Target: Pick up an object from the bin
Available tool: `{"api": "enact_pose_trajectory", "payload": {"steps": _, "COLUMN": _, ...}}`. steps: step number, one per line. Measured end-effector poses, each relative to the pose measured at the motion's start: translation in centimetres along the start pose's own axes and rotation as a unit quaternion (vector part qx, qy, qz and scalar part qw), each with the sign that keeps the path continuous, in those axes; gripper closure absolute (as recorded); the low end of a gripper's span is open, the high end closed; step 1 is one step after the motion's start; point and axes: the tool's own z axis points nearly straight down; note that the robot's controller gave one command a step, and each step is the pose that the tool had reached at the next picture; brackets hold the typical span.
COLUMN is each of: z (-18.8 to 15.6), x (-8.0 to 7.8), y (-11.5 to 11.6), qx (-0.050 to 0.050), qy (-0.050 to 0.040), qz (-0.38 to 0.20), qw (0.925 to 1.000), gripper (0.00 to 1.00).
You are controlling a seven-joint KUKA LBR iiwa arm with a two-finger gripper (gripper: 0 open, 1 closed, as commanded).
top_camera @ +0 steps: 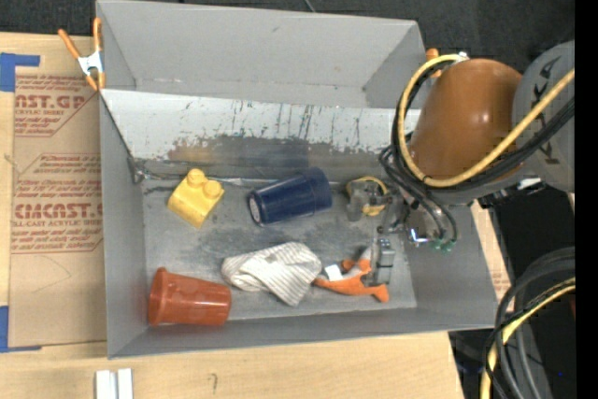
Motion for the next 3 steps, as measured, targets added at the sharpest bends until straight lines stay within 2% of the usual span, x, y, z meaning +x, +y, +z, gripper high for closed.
{"api": "enact_pose_trajectory", "payload": {"steps": 1, "z": -0.4, "x": -0.2, "y": 0.0, "qx": 0.0, "qy": -0.004, "qz": 0.0, "qw": 1.0, "gripper": 0.0}}
{"api": "enact_pose_trajectory", "payload": {"steps": 2, "z": 2.3, "x": -0.5, "y": 0.1, "qx": 0.001, "qy": -0.0084, "qz": -0.024, "qw": 0.9997, "gripper": 0.0}}
{"api": "enact_pose_trajectory", "payload": {"steps": 3, "z": 9.1, "x": 0.4, "y": -0.1, "qx": 0.001, "qy": -0.0061, "qz": -0.056, "qw": 0.9984, "gripper": 0.0}}
